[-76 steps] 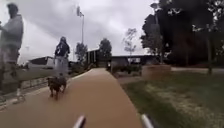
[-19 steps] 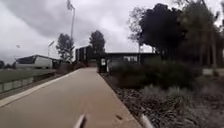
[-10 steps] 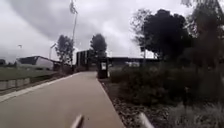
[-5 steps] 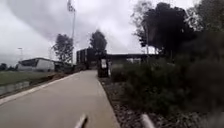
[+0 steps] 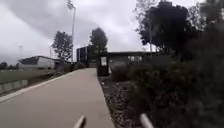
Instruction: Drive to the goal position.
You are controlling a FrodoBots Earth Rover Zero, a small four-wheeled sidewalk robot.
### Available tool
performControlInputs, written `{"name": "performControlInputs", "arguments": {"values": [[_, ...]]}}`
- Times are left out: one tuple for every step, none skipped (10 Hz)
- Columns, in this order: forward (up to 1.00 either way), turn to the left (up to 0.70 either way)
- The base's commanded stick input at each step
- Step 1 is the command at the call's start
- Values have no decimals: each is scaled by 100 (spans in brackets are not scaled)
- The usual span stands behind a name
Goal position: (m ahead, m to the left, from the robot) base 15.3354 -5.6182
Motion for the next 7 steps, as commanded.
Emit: {"name": "performControlInputs", "arguments": {"values": [[72,36],[74,37],[75,37],[76,37],[77,38],[78,36],[79,34]]}}
